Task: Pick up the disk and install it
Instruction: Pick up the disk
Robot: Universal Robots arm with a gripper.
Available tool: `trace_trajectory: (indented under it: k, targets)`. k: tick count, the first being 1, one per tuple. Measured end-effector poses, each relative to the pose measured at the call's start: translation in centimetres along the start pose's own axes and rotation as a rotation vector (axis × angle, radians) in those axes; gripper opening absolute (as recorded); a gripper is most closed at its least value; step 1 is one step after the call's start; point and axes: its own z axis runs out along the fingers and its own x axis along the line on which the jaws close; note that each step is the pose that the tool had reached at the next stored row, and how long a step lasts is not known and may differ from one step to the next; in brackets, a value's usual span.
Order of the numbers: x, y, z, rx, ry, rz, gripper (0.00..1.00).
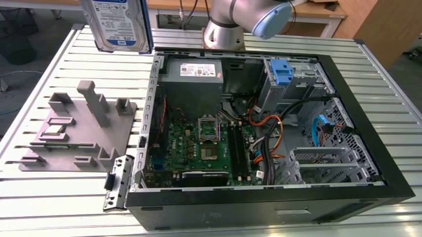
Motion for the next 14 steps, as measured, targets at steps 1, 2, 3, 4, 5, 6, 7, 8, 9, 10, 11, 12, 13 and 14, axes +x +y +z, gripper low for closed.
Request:
trace_trajectory:
  k: [1, 2, 3, 4, 5, 6, 7, 8, 9, 10, 11, 12, 13, 14]
  targets:
    - [-0.01, -0.17, 0.0, 0.0, 0.0, 0.0, 0.35]
    - [-0.02, -0.34, -0.01, 0.0, 0.0, 0.0, 0.35]
    - [-0.03, -0.52, -0.02, 0.0, 0.0, 0.0, 0.35]
    - [-0.04, -0.68, -0.03, 0.0, 0.0, 0.0, 0.35]
    - [-0.05, -0.85, -0.03, 0.0, 0.0, 0.0, 0.35]
    - [-0.06, -1.0, -0.04, 0.0, 0.0, 0.0, 0.35]
    - [-0.07, -1.16, -0.05, 0.0, -0.0001, 0.0, 0.35]
    - [-0.07, -1.32, -0.05, 0.0, 0.0, 0.0, 0.35]
    - [-0.08, -1.47, -0.06, 0.0, -0.0001, 0.0, 0.35]
    - [-0.09, -1.63, -0.07, 0.0, 0.0, 0.0, 0.35]
    - [-0.1, -1.78, -0.07, 0.0, 0.0, 0.0, 0.35]
    - [-0.11, -1.93, -0.08, 0.0, -0.0001, 0.0, 0.35]
    - [-0.12, -2.07, -0.09, 0.0, 0.0, 0.0, 0.35]
    - [-0.12, -2.21, -0.09, 0.0, 0.0, 0.0, 0.35]
